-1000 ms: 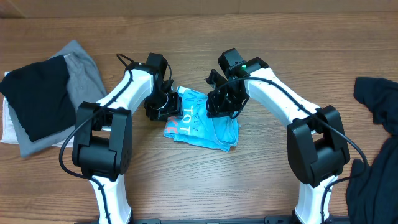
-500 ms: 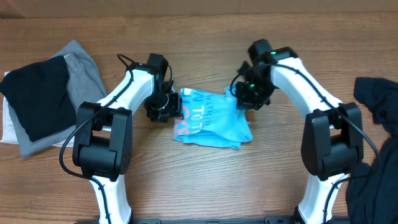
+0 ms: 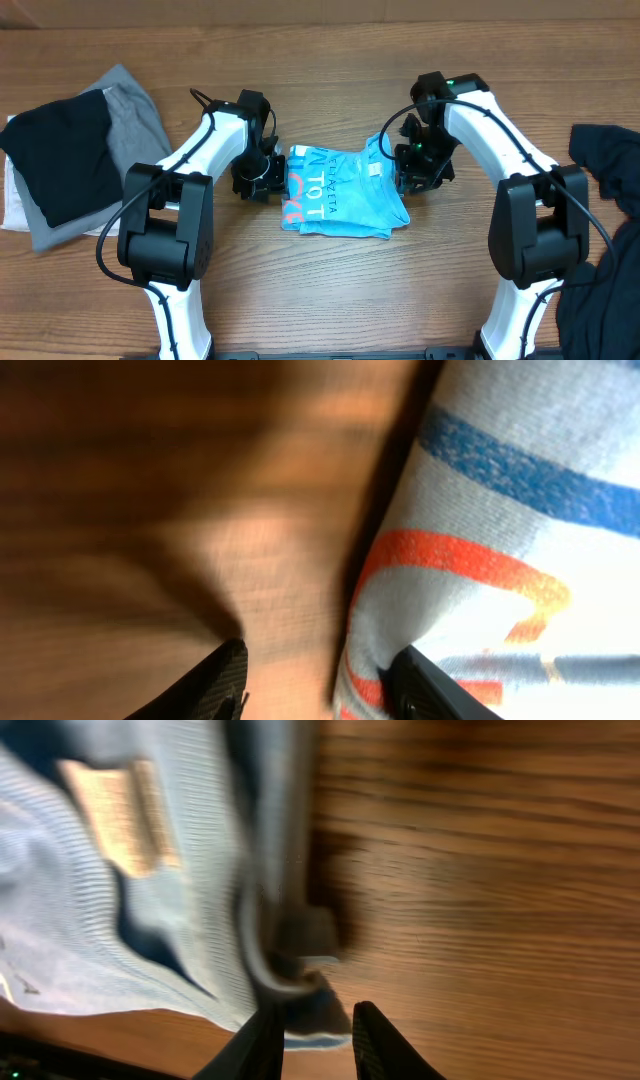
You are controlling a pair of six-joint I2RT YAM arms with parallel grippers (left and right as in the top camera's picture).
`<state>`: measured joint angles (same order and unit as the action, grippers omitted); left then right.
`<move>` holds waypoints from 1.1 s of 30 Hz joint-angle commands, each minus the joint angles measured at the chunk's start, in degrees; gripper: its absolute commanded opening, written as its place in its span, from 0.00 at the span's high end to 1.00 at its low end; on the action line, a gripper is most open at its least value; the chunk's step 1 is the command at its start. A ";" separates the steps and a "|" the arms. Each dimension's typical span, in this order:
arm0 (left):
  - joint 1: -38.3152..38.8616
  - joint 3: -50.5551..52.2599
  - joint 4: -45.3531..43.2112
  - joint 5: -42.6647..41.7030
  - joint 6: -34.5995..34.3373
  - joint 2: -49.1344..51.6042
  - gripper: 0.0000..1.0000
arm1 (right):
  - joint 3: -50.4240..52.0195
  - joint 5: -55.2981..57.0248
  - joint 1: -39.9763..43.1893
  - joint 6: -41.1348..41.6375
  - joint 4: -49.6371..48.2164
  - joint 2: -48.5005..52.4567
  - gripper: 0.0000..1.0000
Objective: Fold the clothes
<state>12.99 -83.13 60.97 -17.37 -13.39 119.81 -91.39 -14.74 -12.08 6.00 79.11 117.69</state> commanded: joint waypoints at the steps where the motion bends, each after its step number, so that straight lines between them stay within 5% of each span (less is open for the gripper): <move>1: -0.74 -7.50 1.40 1.25 3.85 -2.12 0.50 | -1.31 0.37 2.89 0.04 0.42 -4.04 0.73; 6: 0.11 -16.46 -4.87 1.25 6.36 -3.32 0.44 | -1.31 -5.09 4.07 -0.04 0.61 -8.55 0.67; 11: 1.46 -17.05 -18.58 1.31 5.42 -2.23 0.45 | 0.17 -9.07 2.36 -0.04 1.11 -8.48 0.66; 15: 2.62 -17.05 -20.90 1.25 2.97 0.20 0.46 | 3.87 -9.42 -0.09 -0.02 -1.07 -8.37 0.66; 25: 6.71 -16.98 -15.41 1.44 3.15 7.61 0.46 | 20.63 -14.53 -3.87 3.17 -14.36 -8.26 0.71; 33: 7.10 -16.98 -0.15 6.95 4.37 13.97 0.53 | 25.55 -9.20 -3.93 3.43 -19.89 -8.26 0.66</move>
<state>20.16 -100.64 55.27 -15.51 -8.99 130.04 -66.87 -27.29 -15.79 8.95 60.55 109.78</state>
